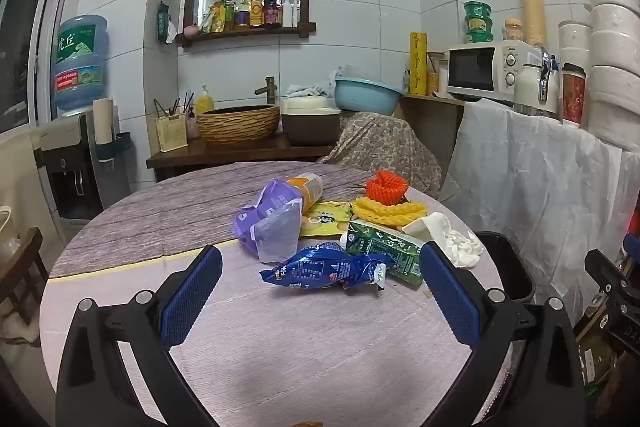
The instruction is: Collect trash
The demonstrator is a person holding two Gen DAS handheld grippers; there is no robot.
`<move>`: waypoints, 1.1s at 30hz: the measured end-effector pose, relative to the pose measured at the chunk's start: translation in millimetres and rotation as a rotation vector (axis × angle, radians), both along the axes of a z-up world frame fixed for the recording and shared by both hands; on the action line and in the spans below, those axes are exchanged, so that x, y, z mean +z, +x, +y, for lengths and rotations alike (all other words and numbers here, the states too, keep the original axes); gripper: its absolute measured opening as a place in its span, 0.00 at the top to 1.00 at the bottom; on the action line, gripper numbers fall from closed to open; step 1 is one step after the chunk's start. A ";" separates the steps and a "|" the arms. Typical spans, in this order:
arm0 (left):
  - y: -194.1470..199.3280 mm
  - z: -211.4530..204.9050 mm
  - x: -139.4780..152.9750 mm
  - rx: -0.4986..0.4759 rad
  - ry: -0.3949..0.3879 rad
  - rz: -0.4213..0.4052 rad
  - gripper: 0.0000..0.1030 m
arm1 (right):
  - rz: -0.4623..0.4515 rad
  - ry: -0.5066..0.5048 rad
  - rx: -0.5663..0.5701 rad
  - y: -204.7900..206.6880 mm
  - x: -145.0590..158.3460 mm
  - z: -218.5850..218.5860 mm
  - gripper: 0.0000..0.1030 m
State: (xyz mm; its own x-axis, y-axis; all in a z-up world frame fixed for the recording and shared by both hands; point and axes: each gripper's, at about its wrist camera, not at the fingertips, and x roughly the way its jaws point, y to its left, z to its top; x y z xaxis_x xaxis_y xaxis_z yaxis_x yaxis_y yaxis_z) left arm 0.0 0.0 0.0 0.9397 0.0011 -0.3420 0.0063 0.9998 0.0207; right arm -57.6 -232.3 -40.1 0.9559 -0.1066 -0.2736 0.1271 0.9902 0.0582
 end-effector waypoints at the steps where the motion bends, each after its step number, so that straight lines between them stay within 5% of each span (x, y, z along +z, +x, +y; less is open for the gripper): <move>1: 0.2 -0.2 -0.1 0.001 0.000 0.001 0.05 | -0.004 0.001 0.001 -0.2 -0.1 -0.1 0.05; 33: 2.9 8.9 -3.6 0.003 -0.020 0.024 0.05 | 0.009 0.016 0.002 1.4 -2.5 -2.0 0.05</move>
State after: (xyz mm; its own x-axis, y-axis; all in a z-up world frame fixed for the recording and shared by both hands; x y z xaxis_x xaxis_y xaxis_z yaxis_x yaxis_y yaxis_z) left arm 2.8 8.9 -3.6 0.9312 -0.0030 -0.3644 0.0035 1.0000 0.0005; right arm -56.2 -234.3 -42.6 0.9536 -0.0998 -0.2842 0.1254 0.9894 0.0733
